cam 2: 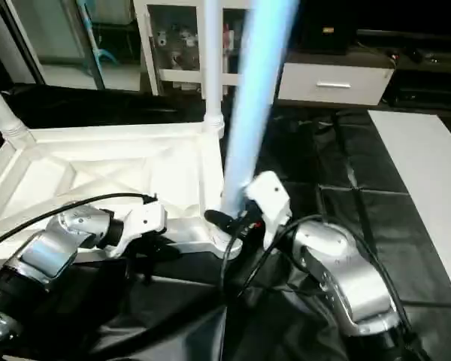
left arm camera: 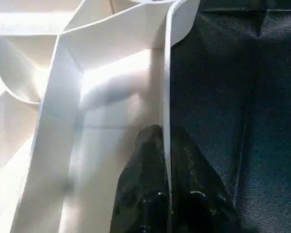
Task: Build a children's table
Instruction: Insert table leg to table base
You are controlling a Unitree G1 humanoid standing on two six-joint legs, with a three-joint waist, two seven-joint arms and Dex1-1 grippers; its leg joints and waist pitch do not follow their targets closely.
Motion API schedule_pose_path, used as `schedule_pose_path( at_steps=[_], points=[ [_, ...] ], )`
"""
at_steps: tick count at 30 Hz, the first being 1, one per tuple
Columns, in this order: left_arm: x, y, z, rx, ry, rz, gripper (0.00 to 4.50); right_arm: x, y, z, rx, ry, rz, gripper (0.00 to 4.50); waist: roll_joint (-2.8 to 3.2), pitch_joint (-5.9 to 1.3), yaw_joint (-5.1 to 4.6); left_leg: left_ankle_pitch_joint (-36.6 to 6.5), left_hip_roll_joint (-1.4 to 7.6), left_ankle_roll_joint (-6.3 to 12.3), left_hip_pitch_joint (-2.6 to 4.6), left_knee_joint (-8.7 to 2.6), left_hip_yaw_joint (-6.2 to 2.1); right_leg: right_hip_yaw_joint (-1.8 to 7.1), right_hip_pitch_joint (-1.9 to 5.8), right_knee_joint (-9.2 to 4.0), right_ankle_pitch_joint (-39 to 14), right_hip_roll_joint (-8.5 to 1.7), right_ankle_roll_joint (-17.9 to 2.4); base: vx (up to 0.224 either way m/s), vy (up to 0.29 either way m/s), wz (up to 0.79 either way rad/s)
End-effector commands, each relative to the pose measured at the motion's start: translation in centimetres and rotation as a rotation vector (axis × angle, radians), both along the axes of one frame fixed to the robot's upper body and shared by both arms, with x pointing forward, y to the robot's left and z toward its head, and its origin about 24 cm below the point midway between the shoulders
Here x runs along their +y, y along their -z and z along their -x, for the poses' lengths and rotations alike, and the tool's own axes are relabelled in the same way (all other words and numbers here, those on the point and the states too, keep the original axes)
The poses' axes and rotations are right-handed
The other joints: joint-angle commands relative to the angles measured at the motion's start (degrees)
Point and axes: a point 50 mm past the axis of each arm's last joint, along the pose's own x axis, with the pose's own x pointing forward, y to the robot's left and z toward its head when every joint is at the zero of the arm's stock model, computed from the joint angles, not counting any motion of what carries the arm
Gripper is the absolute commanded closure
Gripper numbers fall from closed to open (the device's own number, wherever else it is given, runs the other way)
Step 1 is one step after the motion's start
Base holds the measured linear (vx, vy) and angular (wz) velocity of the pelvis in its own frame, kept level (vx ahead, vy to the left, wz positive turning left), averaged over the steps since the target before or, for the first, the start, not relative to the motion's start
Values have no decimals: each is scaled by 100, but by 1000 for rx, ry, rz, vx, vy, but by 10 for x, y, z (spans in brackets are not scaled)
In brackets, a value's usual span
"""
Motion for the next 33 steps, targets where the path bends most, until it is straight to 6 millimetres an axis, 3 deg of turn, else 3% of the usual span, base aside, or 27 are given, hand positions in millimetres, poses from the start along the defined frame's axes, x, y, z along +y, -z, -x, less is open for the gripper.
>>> schedule_pose_path(
  at_steps=[1, 6, 10, 18, 19, 28, 33],
  points=[
    [-1, -3, -3, -36, -68, 62, 450, 7, 39, 15, 262, -83, 46, 268, -114, -202, -28, -1325, 375, 69, 34, -534, -176, 251, 114, -492, -1652, -448, -1036, 0, 0, 0],
    [-1, -3, -3, -35, -73, 68, 450, 5, 41, 2, 276, -24, 33, 268, -124, -198, -22, -1287, 366, 91, 41, -525, -161, 251, 107, -502, -1685, -458, -1101, 0, 0, 0],
    [0, -3, -3, -39, -84, 67, 450, 3, 45, -1, 250, 8, 60, 268, -132, -176, -40, -1661, 376, -69, 59, -572, -188, 249, 77, -547, -2280, -455, -922, 0, 0, 0],
    [7, -3, -5, -43, -126, 59, 450, 7, 44, 0, 217, 10, 31, 268, -128, -169, -43, -1818, 371, -105, 65, -588, -192, 270, 55, -573, -2358, -460, -873, 0, 0, 0],
    [8, -3, -5, -42, -128, 58, 450, 8, 43, -1, 199, 12, 38, 268, -100, -168, -37, -1839, 373, -115, 75, -589, -197, 270, 44, -579, -2426, -465, -866, 0, 0, 0],
    [13, -3, -4, -35, -138, 57, 450, 9, 44, -8, 178, 39, 44, 268, -124, -142, -144, -2161, 373, -157, 69, -614, -229, 265, 8, -616, -2791, -466, -792, 0, 0, 0],
    [14, -3, -4, -30, -145, 58, 450, 9, 46, -8, 198, 55, 26, 268, -126, -135, -152, -2182, 376, -144, 59, -624, -237, 269, 0, -624, -2890, -468, -756, 0, 0, 0]
  ],
)
